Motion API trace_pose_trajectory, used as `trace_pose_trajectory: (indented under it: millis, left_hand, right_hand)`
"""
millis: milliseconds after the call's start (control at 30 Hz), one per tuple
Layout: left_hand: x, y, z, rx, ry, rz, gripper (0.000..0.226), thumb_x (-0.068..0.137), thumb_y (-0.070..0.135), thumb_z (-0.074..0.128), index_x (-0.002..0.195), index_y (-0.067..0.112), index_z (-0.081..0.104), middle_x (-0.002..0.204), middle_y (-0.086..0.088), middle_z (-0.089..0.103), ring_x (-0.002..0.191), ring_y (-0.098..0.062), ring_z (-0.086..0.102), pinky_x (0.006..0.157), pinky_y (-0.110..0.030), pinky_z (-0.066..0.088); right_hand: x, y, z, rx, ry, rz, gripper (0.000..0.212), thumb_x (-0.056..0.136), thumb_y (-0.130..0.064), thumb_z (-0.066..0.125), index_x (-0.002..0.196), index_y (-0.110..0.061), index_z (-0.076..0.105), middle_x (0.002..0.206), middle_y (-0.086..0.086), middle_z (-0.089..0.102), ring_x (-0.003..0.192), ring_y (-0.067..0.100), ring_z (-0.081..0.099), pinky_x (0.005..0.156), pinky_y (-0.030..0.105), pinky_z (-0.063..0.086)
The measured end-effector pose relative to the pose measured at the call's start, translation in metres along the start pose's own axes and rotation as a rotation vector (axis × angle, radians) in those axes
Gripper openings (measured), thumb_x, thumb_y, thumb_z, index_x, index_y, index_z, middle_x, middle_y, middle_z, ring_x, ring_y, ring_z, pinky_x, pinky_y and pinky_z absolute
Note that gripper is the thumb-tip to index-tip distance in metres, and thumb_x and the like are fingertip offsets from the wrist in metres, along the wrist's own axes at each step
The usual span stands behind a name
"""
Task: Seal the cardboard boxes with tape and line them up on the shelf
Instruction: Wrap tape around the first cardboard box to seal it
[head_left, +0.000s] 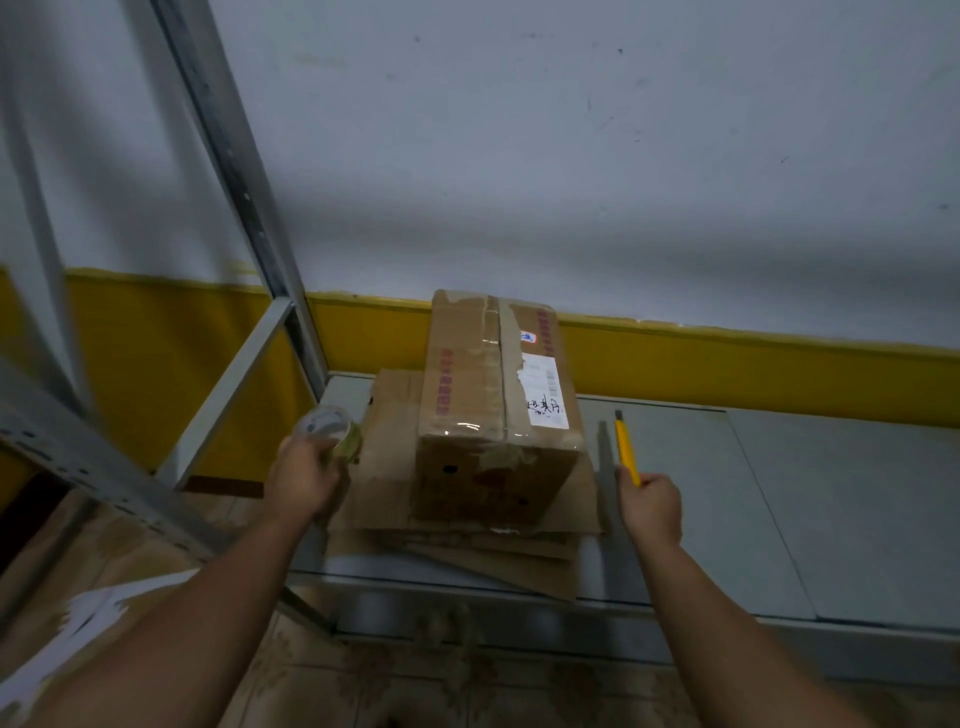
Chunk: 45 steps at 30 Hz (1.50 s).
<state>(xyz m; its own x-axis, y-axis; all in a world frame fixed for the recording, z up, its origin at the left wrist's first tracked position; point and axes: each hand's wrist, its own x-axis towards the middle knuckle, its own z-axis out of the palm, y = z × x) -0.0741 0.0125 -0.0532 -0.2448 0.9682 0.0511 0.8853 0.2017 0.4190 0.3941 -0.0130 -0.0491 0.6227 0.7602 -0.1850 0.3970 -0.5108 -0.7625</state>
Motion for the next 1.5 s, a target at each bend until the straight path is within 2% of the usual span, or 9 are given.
trace_pose_trajectory:
  millis: [167, 367, 633, 800, 1033, 1167, 1300, 1400, 1500]
  left_hand:
    - [-0.015, -0.013, 0.018, -0.035, -0.107, -0.082, 0.015, 0.095, 0.017, 0.066, 0.097, 0.02, 0.081, 0.087, -0.009, 0.074, 0.086, -0.032, 0.069, 0.074, -0.04, 0.059]
    - [-0.019, -0.021, 0.019, -0.012, -0.019, -0.086, 0.015, 0.095, 0.009, 0.065, 0.095, 0.015, 0.079, 0.086, -0.015, 0.071, 0.089, -0.037, 0.064, 0.072, -0.041, 0.057]
    - [0.005, 0.026, 0.003, -0.081, 0.029, 0.184, 0.018, 0.094, 0.003, 0.067, 0.103, 0.012, 0.08, 0.097, -0.012, 0.069, 0.095, -0.032, 0.055, 0.08, -0.041, 0.049]
    - [0.009, 0.035, 0.006, 0.008, 0.007, 0.253, 0.018, 0.093, 0.007, 0.064, 0.099, 0.018, 0.076, 0.095, -0.01, 0.066, 0.098, -0.031, 0.055, 0.075, -0.042, 0.051]
    - [0.019, -0.035, 0.027, -0.004, -0.066, -0.067, 0.025, 0.096, 0.012, 0.064, 0.117, 0.014, 0.078, 0.115, -0.016, 0.071, 0.104, -0.036, 0.063, 0.09, -0.042, 0.055]
    - [0.024, -0.05, 0.037, -0.005, -0.023, 0.026, 0.024, 0.093, 0.023, 0.063, 0.105, 0.04, 0.074, 0.103, -0.004, 0.073, 0.096, -0.028, 0.068, 0.081, -0.038, 0.058]
    - [0.015, 0.016, 0.003, -0.092, 0.018, 0.239, 0.022, 0.092, 0.009, 0.062, 0.099, 0.022, 0.079, 0.093, -0.004, 0.067, 0.092, -0.025, 0.055, 0.074, -0.039, 0.048]
    - [0.014, 0.034, 0.015, -0.057, -0.113, 0.279, 0.023, 0.092, 0.026, 0.059, 0.104, 0.031, 0.077, 0.102, 0.0, 0.068, 0.096, -0.023, 0.06, 0.078, -0.038, 0.053]
    - [0.024, 0.016, 0.047, -0.065, -0.285, 0.091, 0.035, 0.096, 0.034, 0.06, 0.125, 0.019, 0.074, 0.126, -0.011, 0.069, 0.111, -0.03, 0.064, 0.096, -0.038, 0.054]
  right_hand:
    - [0.009, 0.062, 0.005, -0.287, -0.046, 0.071, 0.055, 0.079, -0.064, 0.067, 0.085, -0.009, 0.07, 0.089, 0.019, 0.065, 0.07, 0.033, 0.065, 0.072, 0.041, 0.059]
    - [0.003, 0.082, 0.011, -0.323, -0.087, 0.109, 0.055, 0.081, -0.054, 0.08, 0.101, -0.004, 0.069, 0.101, 0.024, 0.064, 0.074, 0.034, 0.063, 0.076, 0.042, 0.057]
    - [-0.002, 0.068, 0.014, -0.218, -0.138, 0.004, 0.034, 0.092, -0.002, 0.067, 0.124, 0.004, 0.058, 0.107, 0.028, 0.067, 0.096, 0.041, 0.065, 0.076, 0.032, 0.044]
    - [0.001, 0.071, 0.012, -0.21, -0.116, 0.023, 0.031, 0.09, 0.001, 0.068, 0.12, 0.004, 0.061, 0.109, 0.028, 0.067, 0.099, 0.042, 0.064, 0.076, 0.031, 0.042]
    - [0.0, 0.087, 0.001, -0.186, -0.132, 0.07, 0.026, 0.091, 0.005, 0.068, 0.116, 0.007, 0.065, 0.11, 0.028, 0.069, 0.106, 0.045, 0.063, 0.08, 0.033, 0.043]
    - [-0.007, 0.087, 0.005, -0.226, -0.159, 0.027, 0.03, 0.093, 0.002, 0.064, 0.123, 0.004, 0.065, 0.117, 0.028, 0.069, 0.109, 0.046, 0.063, 0.088, 0.04, 0.047]
    - [-0.011, 0.086, 0.008, -0.262, -0.169, 0.004, 0.03, 0.097, -0.001, 0.058, 0.126, 0.003, 0.066, 0.125, 0.027, 0.066, 0.116, 0.045, 0.06, 0.096, 0.043, 0.047]
    - [-0.01, 0.086, 0.01, -0.283, -0.192, -0.008, 0.026, 0.098, -0.004, 0.059, 0.121, 0.002, 0.068, 0.121, 0.027, 0.068, 0.112, 0.045, 0.061, 0.09, 0.041, 0.047]
    - [-0.012, 0.082, 0.009, -0.32, -0.233, -0.018, 0.012, 0.094, -0.004, 0.063, 0.105, -0.003, 0.067, 0.112, 0.025, 0.069, 0.097, 0.039, 0.061, 0.081, 0.036, 0.044]
